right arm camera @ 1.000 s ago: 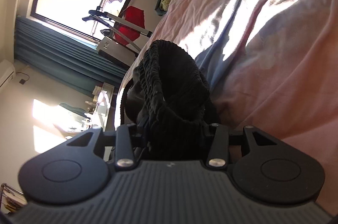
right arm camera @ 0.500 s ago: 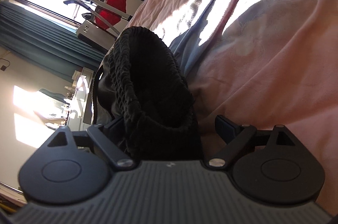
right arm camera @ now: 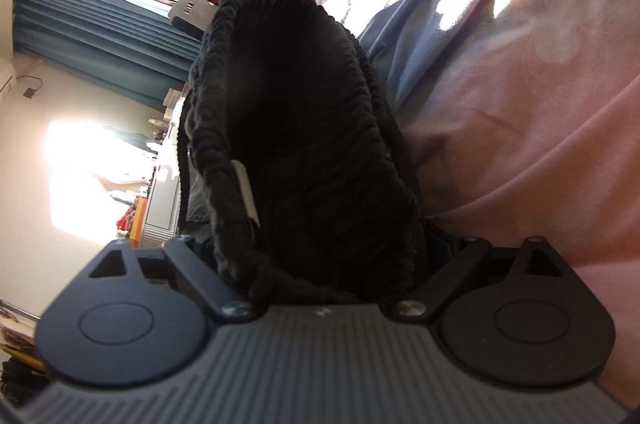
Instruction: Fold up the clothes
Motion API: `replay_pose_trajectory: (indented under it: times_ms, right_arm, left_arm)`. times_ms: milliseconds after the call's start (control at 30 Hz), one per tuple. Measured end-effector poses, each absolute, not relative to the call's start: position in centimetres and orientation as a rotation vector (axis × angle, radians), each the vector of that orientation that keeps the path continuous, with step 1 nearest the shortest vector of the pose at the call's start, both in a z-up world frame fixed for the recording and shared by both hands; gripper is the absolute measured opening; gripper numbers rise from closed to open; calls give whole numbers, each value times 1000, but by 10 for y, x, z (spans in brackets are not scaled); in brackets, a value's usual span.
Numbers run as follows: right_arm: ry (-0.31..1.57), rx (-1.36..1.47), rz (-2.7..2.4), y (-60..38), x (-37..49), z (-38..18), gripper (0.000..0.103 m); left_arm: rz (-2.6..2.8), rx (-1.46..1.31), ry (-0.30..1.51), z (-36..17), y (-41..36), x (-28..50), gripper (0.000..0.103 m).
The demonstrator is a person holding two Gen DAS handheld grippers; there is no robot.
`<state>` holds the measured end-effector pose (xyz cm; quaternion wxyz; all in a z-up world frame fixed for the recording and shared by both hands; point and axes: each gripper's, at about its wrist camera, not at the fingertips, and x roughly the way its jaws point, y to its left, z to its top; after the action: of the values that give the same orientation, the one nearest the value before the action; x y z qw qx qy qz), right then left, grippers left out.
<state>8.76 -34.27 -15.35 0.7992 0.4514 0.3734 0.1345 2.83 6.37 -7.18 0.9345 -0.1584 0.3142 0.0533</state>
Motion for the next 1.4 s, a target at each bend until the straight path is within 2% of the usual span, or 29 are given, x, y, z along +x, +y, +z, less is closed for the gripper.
replay_pose_trajectory:
  times_ms: [200,300,433,567,667,967,1067,1200,1333,1400]
  right_arm:
    - [805,907,272,-341,84,-145,67]
    - [801,907,260,-341,80,-143,63]
    - [800,905,254,-342,77,-142,63]
    - [799,904,247,-342,75,-141,63]
    - [799,901,247,-344,69,-143,63]
    - [798,902,241,-339,78,-142,63]
    - [799,906,236,-338,80,-141,63]
    - [798,907,227,-337,81,-139,63]
    - [785,889,220,-336,82,-136,62]
    - [777,879,212,-334,82,-133,61]
  left_arm:
    - [85,-334,663,-70,64,25,91]
    - [86,-297,644,-61,60,14,90]
    - [31,-383,617,-47,73,-2,90]
    - [-58,-518,576,-32,94,-2,102]
    - [-157,-623,623,-31,105,21,103]
    - [-282,-767,950,-99,115,133,103]
    - [-343,-866,984,-122,119,144,103]
    - [-386,-848,969,-129,117,143,103]
    - [-386,-791,946,-127,111,142,95]
    - [-379,-766,928,-125,109,140,86]
